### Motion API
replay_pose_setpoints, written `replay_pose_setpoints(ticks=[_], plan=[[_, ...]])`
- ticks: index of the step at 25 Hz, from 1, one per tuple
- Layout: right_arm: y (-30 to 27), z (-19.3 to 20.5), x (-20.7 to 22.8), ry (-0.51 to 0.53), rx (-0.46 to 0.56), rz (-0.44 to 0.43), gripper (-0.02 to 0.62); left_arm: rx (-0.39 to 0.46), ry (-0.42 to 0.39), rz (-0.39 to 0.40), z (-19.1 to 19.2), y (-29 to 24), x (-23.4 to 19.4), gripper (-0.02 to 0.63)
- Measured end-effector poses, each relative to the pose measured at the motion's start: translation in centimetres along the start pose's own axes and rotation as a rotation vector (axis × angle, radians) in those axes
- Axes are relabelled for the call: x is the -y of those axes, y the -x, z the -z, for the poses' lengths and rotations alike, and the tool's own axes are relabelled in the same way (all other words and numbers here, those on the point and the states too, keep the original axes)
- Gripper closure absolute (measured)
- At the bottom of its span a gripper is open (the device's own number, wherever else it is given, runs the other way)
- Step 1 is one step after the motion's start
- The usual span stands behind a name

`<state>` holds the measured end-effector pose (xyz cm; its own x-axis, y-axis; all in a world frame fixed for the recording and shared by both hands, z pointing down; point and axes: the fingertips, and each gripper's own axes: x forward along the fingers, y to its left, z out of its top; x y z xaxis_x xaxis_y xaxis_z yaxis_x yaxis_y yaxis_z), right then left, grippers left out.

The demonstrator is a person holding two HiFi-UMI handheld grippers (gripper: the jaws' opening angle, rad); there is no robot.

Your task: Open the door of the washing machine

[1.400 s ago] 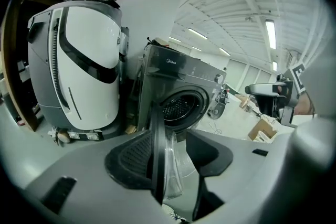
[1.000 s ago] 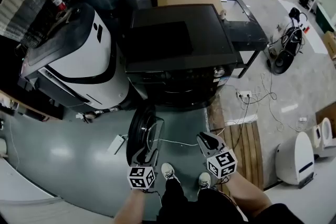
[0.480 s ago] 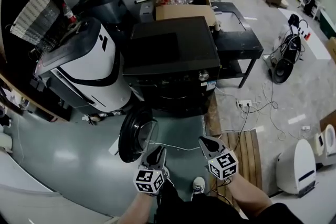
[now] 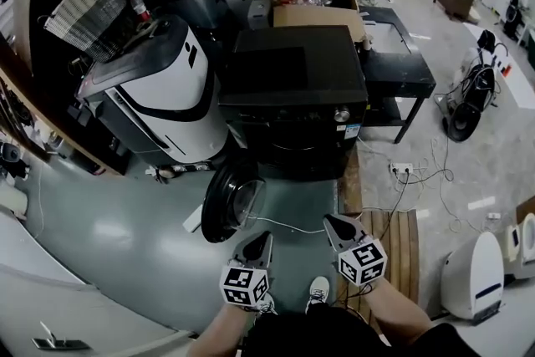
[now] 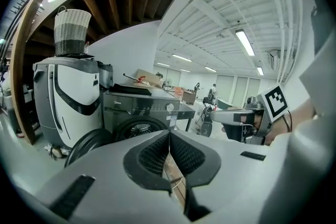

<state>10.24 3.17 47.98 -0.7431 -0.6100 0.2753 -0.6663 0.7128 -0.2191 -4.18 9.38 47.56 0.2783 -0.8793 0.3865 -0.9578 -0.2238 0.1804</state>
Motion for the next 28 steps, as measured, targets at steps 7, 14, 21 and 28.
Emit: replay_pose_setpoints(ticks=[7, 14, 21, 28], plan=[[-0.8, 0.2, -3.3, -0.061, 0.013, 0.025, 0.578, 0.009, 0.001, 0.018, -0.2, 2.8, -2.3, 0.588], [-0.7, 0.1, -6.3, -0.045, 0.012, 0.085, 0.578, 0.041, 0.020, 0.055, -0.5, 5.5, -5.1, 0.588], [0.0, -0.1, -8.9, -0.013, 0.016, 0.131, 0.578, 0.054, 0.019, 0.094, -0.6, 7.2, -6.4, 0.588], [1.1, 0.9, -10.8, -0.018, 0.007, 0.159, 0.578, 0.059, 0.010, 0.115, -0.3, 8.4, -6.7, 0.588]])
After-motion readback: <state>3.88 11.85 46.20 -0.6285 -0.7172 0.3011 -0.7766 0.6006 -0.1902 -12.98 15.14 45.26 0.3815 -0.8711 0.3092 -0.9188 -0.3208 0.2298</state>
